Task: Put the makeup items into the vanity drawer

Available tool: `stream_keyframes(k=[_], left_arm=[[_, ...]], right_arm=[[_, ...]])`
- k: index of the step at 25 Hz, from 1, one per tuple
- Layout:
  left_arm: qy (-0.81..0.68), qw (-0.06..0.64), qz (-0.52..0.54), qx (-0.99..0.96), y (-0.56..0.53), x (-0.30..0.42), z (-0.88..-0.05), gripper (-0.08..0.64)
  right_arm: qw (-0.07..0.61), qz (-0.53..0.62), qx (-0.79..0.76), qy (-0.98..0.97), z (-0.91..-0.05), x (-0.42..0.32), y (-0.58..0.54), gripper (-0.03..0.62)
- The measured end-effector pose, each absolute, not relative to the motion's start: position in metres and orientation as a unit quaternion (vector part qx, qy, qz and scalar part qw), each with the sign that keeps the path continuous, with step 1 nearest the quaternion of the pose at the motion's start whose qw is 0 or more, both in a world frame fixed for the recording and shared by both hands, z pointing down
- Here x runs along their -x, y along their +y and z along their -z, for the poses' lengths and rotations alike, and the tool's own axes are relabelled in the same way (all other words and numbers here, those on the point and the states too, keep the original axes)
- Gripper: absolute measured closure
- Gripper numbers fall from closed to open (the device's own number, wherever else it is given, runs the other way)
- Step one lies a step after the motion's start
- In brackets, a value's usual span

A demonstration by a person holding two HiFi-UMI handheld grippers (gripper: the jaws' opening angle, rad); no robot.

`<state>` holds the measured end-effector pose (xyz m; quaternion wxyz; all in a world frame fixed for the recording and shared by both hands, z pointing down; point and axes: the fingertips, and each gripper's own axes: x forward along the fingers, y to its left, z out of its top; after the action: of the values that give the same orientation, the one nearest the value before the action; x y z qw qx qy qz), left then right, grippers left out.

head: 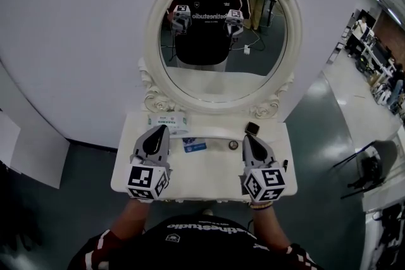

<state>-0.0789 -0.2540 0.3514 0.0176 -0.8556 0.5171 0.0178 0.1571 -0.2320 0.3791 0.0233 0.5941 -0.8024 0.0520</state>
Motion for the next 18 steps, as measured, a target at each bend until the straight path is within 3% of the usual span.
stream_keyframes(k=[18], left_arm=[[0.516,0.011,-0.016,0.856,-0.2538,0.0801,-0.3567,0.554]], right_arm=[[0.027,-0.043,-0.605,-0.795,-0.3775,-0.1595,-0.2332,0.601]])
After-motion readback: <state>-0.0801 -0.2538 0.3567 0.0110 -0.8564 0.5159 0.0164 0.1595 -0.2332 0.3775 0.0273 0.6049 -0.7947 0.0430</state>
